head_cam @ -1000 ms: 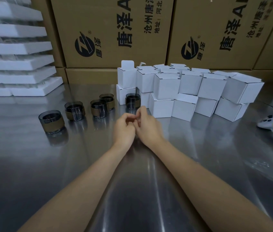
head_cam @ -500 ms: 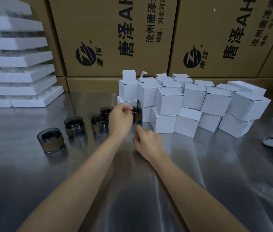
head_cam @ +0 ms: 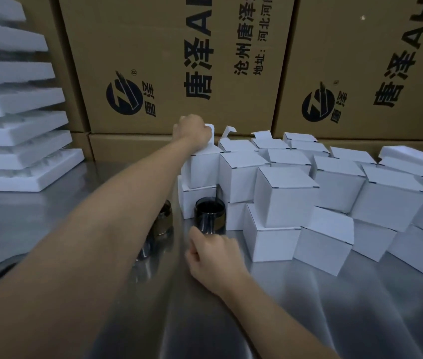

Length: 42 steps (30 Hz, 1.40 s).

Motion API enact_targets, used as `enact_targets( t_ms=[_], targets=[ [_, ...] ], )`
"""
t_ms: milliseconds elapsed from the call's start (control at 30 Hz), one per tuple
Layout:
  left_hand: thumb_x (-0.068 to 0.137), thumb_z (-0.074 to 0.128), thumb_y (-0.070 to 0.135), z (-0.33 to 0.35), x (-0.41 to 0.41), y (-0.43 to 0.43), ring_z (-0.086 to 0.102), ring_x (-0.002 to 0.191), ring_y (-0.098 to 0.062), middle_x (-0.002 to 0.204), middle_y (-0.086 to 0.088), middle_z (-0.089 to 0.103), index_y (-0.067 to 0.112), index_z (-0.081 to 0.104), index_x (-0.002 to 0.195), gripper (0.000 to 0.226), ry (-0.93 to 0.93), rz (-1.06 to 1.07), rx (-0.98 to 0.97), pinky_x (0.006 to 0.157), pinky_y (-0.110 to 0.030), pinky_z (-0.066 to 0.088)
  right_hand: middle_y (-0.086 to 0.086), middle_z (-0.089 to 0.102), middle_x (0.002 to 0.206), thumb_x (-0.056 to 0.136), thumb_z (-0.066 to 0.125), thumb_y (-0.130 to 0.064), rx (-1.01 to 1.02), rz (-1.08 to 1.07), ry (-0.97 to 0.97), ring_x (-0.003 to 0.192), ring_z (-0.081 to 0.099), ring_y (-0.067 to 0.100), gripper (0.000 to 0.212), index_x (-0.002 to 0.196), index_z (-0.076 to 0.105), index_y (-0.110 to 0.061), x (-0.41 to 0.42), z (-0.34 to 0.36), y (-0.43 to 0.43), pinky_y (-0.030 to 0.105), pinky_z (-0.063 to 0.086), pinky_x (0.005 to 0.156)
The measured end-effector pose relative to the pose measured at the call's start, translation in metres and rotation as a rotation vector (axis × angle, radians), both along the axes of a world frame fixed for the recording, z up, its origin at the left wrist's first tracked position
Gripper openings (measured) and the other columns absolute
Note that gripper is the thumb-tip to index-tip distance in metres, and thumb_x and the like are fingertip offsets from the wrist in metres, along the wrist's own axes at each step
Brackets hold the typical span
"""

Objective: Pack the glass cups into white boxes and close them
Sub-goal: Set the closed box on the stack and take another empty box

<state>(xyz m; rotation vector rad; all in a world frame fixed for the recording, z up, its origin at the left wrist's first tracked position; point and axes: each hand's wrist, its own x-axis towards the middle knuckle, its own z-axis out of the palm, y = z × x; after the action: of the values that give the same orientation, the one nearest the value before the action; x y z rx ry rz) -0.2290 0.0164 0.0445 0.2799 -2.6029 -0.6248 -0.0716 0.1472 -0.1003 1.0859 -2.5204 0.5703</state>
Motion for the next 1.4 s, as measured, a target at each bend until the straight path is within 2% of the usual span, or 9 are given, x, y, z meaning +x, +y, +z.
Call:
enact_targets(
  t_ms=[233, 367, 567, 700, 900, 1067, 1167, 1233, 1400],
  targets=[
    [0.098, 0.044, 0.034, 0.009, -0.05, -0.008, 0.009, 0.146, -0.032, 0.16, -0.011, 0.015, 0.011, 0.042, 0.143, 0.051, -0.399, -0.029, -0.267, 0.112, -0.049, 0.023, -0.004, 0.048, 0.046, 0.057, 0.074, -0.019, -0.039, -0.019, 0.159, 0.035, 0.044, 0.02, 0.03, 0.067, 0.046, -0.019, -0.001, -0.003, 0.001, 0.021, 0.02, 0.041],
    [0.088, 0.054, 0.059, 0.002, -0.06, -0.011, 0.001, 0.15, -0.031, 0.163, -0.004, -0.007, 0.023, 0.002, 0.156, 0.092, -0.486, 0.016, -0.185, 0.115, -0.052, 0.019, -0.005, 0.047, 0.044, 0.05, 0.078, -0.025, -0.025, -0.036, 0.215, 0.034, 0.044, 0.019, 0.035, 0.066, 0.047, -0.022, -0.004, -0.009, -0.001, 0.021, 0.019, 0.039],
    [0.094, 0.047, 0.045, 0.001, -0.063, -0.01, 0.044, 0.112, -0.033, 0.149, -0.009, 0.036, 0.022, 0.041, 0.125, 0.04, -0.511, 0.009, -0.326, 0.068, -0.032, 0.034, -0.004, 0.048, 0.045, 0.054, 0.074, -0.023, -0.066, -0.001, 0.185, 0.035, 0.044, 0.023, 0.031, 0.067, 0.046, -0.02, -0.004, -0.012, -0.001, 0.023, 0.024, 0.036],
    [0.087, 0.057, 0.054, -0.002, -0.064, -0.011, 0.034, 0.135, -0.034, 0.148, -0.012, 0.031, 0.011, 0.027, 0.146, 0.078, -0.451, 0.06, -0.281, 0.096, -0.044, 0.037, -0.002, 0.048, 0.046, 0.06, 0.069, -0.017, -0.097, 0.039, 0.108, 0.037, 0.043, 0.028, 0.027, 0.069, 0.043, -0.018, -0.003, -0.008, 0.0, 0.026, 0.03, 0.035],
    [0.096, 0.05, 0.039, 0.002, -0.064, -0.009, 0.033, 0.132, -0.036, 0.144, -0.015, 0.035, 0.015, 0.051, 0.138, 0.048, -0.444, -0.041, -0.475, 0.105, -0.046, 0.028, 0.003, 0.049, 0.051, 0.071, 0.061, -0.012, -0.098, 0.089, 0.022, 0.043, 0.044, 0.034, 0.028, 0.075, 0.034, -0.02, -0.003, -0.007, 0.0, 0.03, 0.034, 0.043],
    [0.095, 0.052, 0.025, 0.003, -0.062, -0.01, 0.049, 0.108, -0.032, 0.114, -0.013, 0.06, 0.011, 0.067, 0.111, 0.026, -0.397, -0.105, -0.458, 0.102, -0.043, 0.024, 0.001, 0.045, 0.063, 0.085, 0.051, -0.015, -0.107, 0.143, -0.038, 0.057, 0.041, 0.032, 0.018, 0.08, 0.034, -0.02, -0.006, -0.006, 0.001, 0.033, 0.032, 0.057],
    [0.094, 0.049, 0.033, 0.003, -0.056, -0.011, 0.05, 0.081, -0.027, 0.104, -0.022, 0.06, 0.014, 0.053, 0.073, 0.028, -0.401, -0.13, -0.354, 0.081, -0.035, 0.035, -0.003, 0.044, 0.063, 0.087, 0.05, -0.017, -0.102, 0.148, -0.062, 0.058, 0.041, 0.027, 0.018, 0.08, 0.034, -0.021, -0.005, -0.004, 0.002, 0.031, 0.03, 0.06],
    [0.096, 0.04, 0.043, 0.003, -0.05, -0.012, 0.051, 0.081, -0.025, 0.102, -0.016, 0.06, 0.018, 0.051, 0.078, 0.032, -0.453, -0.151, -0.28, 0.078, -0.033, 0.04, -0.004, 0.042, 0.062, 0.087, 0.05, -0.017, -0.104, 0.133, -0.072, 0.058, 0.04, 0.027, 0.018, 0.08, 0.034, -0.021, -0.004, -0.003, 0.002, 0.031, 0.028, 0.059],
    [0.098, 0.027, 0.054, 0.003, -0.029, -0.012, 0.05, 0.121, -0.028, 0.138, -0.006, 0.05, 0.023, 0.054, 0.127, 0.05, -0.533, -0.171, -0.184, 0.106, -0.042, 0.037, -0.002, 0.042, 0.062, 0.087, 0.052, -0.016, -0.094, 0.096, -0.086, 0.059, 0.042, 0.031, 0.02, 0.08, 0.034, -0.021, -0.004, -0.002, 0.001, 0.036, 0.037, 0.057]
  ],
)
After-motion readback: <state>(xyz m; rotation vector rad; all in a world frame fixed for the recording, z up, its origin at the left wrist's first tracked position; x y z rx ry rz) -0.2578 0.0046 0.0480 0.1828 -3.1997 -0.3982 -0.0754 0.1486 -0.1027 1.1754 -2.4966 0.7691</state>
